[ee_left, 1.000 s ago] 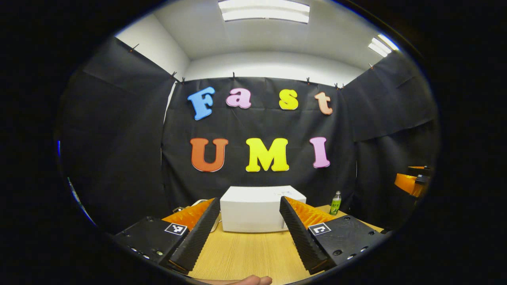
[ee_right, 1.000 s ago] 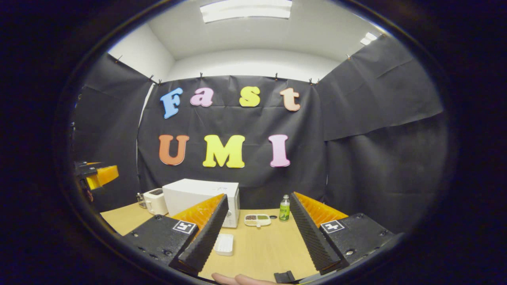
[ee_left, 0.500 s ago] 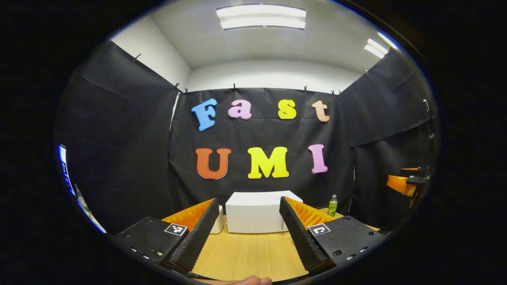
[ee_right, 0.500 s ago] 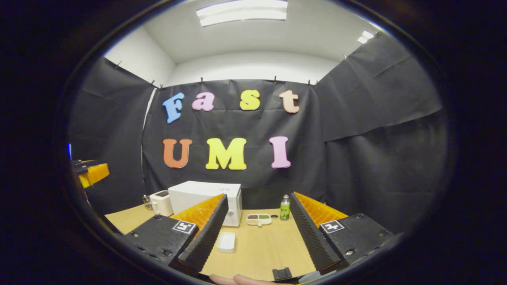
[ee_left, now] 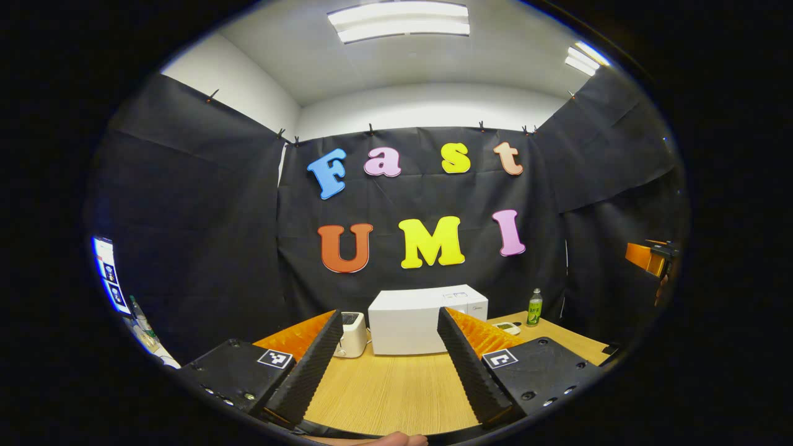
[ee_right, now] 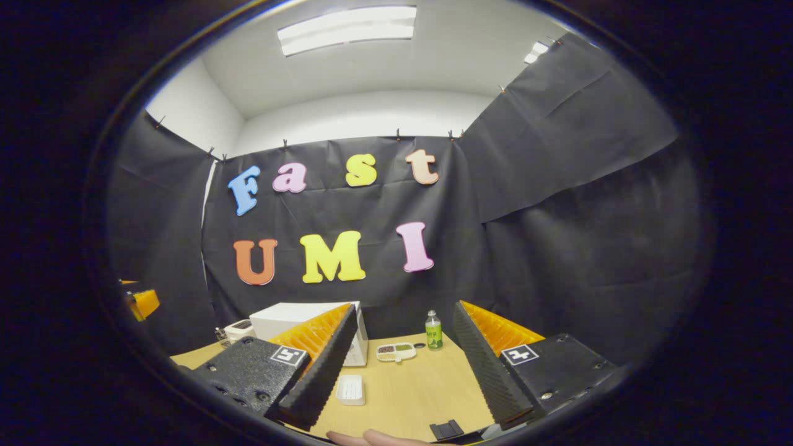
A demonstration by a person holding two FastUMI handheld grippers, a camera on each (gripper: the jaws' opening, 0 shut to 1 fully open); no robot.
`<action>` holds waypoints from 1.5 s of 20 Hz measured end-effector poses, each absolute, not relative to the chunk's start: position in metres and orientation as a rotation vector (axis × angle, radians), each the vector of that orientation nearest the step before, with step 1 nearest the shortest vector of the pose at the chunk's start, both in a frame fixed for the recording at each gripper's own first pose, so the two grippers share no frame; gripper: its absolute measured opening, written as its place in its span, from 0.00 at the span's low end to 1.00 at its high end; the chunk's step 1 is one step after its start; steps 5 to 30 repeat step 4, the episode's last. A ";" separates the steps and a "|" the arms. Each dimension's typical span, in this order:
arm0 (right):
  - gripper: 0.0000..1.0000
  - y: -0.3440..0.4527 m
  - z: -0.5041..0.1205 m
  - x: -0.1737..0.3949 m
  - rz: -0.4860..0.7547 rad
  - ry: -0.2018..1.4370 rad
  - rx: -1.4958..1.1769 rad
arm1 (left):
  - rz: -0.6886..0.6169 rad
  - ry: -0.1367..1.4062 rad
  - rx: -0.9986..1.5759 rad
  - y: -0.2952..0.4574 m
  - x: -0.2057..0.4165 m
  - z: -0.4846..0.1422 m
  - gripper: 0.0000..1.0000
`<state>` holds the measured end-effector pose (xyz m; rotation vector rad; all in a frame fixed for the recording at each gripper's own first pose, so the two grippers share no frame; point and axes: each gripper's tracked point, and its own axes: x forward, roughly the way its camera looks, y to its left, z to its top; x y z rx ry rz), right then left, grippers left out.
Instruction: Open the microwave oven with the left hand, put the food in, and close the microwave oven.
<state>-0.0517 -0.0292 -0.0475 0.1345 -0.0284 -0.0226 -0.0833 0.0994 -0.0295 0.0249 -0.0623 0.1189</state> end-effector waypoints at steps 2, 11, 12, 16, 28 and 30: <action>0.99 -0.025 -0.048 -0.052 -0.007 -0.024 0.132 | 0.115 -0.065 0.007 0.100 -0.086 -0.031 0.84; 0.91 -0.023 -0.048 -0.053 0.002 -0.020 0.127 | 0.118 -0.060 -0.002 0.104 -0.086 -0.035 0.84; 0.91 -0.023 -0.048 -0.053 0.002 -0.020 0.127 | 0.118 -0.060 -0.002 0.104 -0.086 -0.035 0.84; 0.91 -0.023 -0.048 -0.053 0.002 -0.020 0.127 | 0.118 -0.060 -0.002 0.104 -0.086 -0.035 0.84; 0.91 -0.023 -0.048 -0.053 0.002 -0.020 0.127 | 0.118 -0.060 -0.002 0.104 -0.086 -0.035 0.84; 0.91 -0.023 -0.048 -0.053 0.002 -0.020 0.127 | 0.118 -0.060 -0.002 0.104 -0.086 -0.035 0.84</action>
